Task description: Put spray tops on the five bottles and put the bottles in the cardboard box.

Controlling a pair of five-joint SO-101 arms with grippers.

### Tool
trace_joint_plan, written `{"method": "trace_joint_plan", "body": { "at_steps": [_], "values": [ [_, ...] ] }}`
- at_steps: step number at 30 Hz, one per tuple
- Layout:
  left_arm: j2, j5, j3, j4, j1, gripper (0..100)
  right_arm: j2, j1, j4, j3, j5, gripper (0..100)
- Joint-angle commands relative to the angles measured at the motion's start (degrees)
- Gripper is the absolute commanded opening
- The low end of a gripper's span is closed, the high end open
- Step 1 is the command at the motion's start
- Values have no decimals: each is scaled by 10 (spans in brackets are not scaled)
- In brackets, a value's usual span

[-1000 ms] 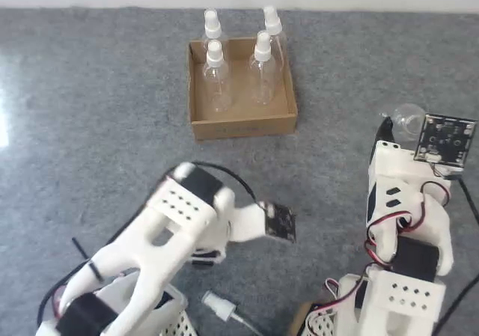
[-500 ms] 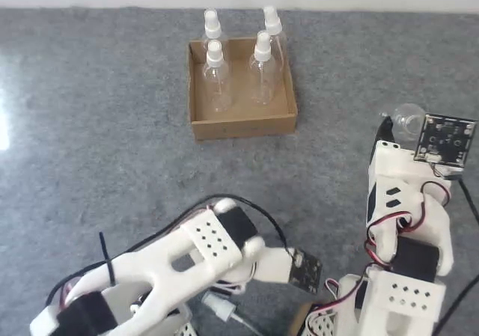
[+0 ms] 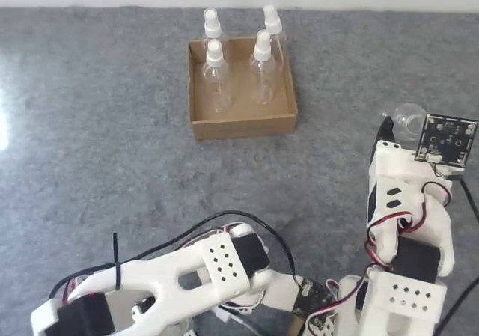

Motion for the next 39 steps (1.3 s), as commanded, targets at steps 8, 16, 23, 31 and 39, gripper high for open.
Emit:
{"method": "trace_joint_plan", "body": {
  "at_steps": [8,16,23,31,39],
  "values": [
    [-19,-52,43,-41,5,127,-11,7,-15,-24,-2,74],
    [-25,-53,23,-18,4,126,-11,7,-18,-24,-2,74],
    [-25,-50,-68,80,4,126,-11,7,-23,-24,-2,74],
    [-24,-113,-46,96,32,126,-11,7,-23,-24,-2,74],
    [-18,-114,-16,57,103,130,-11,7,-23,-24,-2,74]
  ]
}}
